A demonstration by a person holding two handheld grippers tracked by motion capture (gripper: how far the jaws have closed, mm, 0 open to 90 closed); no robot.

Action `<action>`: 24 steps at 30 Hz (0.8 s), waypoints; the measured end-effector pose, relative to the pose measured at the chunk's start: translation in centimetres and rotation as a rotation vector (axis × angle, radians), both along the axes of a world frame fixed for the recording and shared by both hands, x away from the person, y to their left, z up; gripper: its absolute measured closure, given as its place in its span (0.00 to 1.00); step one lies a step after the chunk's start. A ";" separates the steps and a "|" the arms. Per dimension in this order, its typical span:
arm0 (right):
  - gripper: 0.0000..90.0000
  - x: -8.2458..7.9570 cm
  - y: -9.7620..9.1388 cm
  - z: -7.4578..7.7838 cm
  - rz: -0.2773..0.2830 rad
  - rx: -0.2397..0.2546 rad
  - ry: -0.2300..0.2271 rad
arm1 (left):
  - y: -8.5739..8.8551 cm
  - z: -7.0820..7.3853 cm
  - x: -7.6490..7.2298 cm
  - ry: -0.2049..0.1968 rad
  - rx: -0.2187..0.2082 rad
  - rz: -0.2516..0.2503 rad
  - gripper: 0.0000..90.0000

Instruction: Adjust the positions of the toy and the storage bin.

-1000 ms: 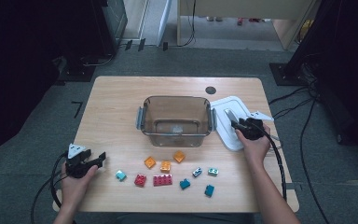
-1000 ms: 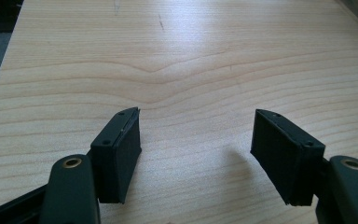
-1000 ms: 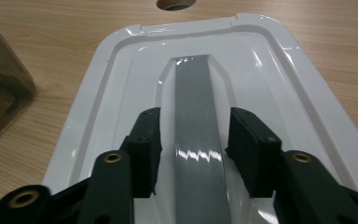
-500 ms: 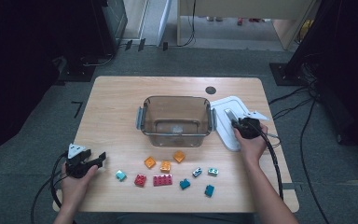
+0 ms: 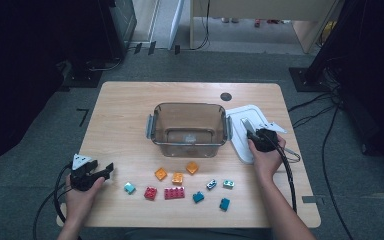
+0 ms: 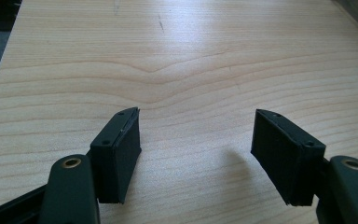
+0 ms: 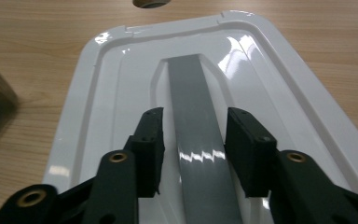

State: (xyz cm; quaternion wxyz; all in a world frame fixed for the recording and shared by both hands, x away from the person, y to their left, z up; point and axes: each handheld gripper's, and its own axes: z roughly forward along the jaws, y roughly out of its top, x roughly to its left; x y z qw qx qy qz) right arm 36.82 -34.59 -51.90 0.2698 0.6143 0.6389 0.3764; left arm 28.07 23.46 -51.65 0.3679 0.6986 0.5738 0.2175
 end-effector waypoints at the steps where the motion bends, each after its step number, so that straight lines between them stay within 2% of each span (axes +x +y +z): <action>1: 0.59 -0.1 -0.1 0.1 0.011 0.000 -0.005 | 0.0 0.0 0.0 0.000 0.000 0.000 0.37; 3: 0.52 -0.6 0.0 0.5 0.035 -0.008 -0.013 | 0.0 0.0 0.0 0.000 0.000 -0.001 0.37; 6: 0.39 -1.4 -0.1 1.1 0.051 -0.055 -0.013 | 0.0 0.0 0.0 0.000 0.000 -0.003 0.37; 12: 0.25 -3.8 -0.9 2.3 0.121 -0.101 0.002 | 0.0 0.0 0.0 0.000 0.000 -0.004 0.36; 16: 0.17 -5.6 -1.9 2.6 0.154 -0.085 0.009 | -0.1 0.0 -0.1 0.001 0.004 -0.007 0.36; 19: 0.16 -7.2 -2.8 2.6 0.156 -0.065 0.008 | -0.1 0.0 -0.1 0.001 0.006 -0.010 0.36; 21: 0.16 -8.1 -3.3 2.3 0.156 -0.048 0.023 | -0.1 0.0 -0.1 0.002 0.007 -0.010 0.35; 24: 0.16 -9.4 -4.1 1.7 0.155 -0.052 0.049 | -0.1 0.0 -0.1 0.003 0.011 -0.012 0.35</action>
